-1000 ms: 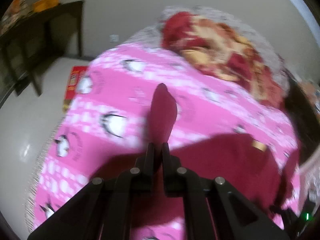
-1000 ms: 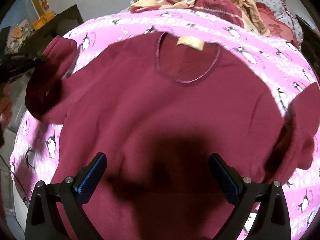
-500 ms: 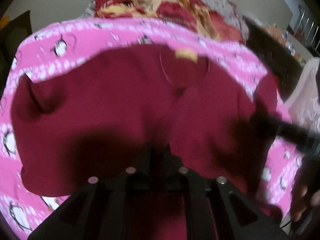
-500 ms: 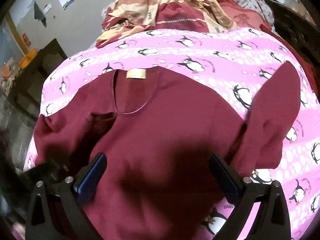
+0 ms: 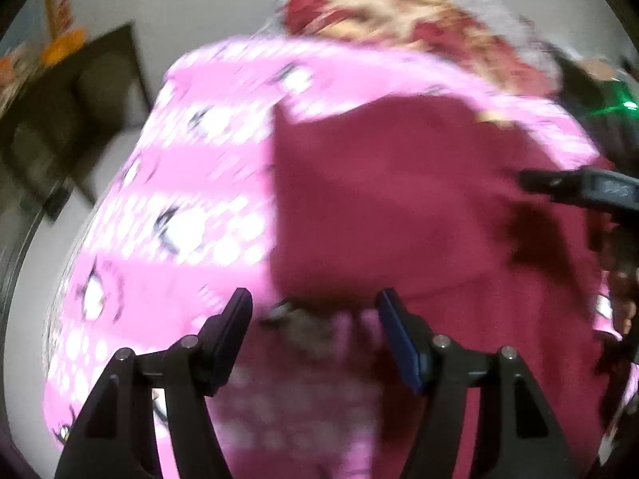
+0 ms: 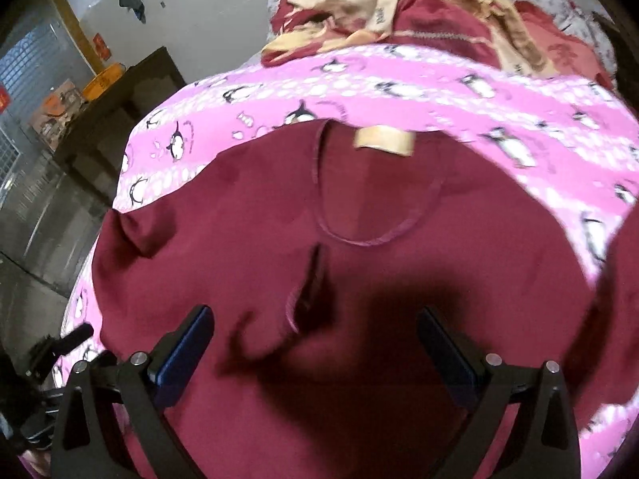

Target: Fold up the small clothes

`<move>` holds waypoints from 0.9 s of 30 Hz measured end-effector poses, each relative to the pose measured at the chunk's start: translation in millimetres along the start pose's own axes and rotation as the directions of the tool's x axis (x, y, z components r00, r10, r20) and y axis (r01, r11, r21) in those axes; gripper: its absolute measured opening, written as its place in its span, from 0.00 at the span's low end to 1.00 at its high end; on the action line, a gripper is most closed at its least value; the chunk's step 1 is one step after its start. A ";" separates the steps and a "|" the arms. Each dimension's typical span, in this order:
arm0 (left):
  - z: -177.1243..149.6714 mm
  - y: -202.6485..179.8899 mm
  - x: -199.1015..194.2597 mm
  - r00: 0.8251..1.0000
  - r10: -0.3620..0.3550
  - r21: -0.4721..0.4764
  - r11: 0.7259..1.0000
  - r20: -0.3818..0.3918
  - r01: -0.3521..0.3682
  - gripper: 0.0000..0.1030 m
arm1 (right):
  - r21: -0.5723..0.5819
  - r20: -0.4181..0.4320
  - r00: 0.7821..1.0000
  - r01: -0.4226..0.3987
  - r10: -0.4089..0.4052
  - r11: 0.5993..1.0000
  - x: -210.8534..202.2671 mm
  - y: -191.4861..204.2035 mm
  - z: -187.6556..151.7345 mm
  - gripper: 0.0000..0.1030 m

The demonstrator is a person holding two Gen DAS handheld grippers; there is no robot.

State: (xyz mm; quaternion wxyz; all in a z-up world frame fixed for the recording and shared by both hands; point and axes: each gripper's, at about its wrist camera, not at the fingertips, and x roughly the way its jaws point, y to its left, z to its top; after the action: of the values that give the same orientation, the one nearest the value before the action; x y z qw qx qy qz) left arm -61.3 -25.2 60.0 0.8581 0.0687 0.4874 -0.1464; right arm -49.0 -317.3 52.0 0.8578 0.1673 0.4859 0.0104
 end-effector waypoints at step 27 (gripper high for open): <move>7.3 -16.8 15.2 0.999 -0.049 -0.030 0.998 -0.013 0.049 0.63 | 0.179 0.148 0.971 0.162 -0.189 0.970 -92.6 -102.3 3.3 0.41</move>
State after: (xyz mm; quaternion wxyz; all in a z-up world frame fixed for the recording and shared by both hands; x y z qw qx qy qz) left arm -53.4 -45.9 51.1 0.8518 0.0451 0.4970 -0.1596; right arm -109.9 -431.5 100.1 0.8754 0.1943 0.4261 -0.1199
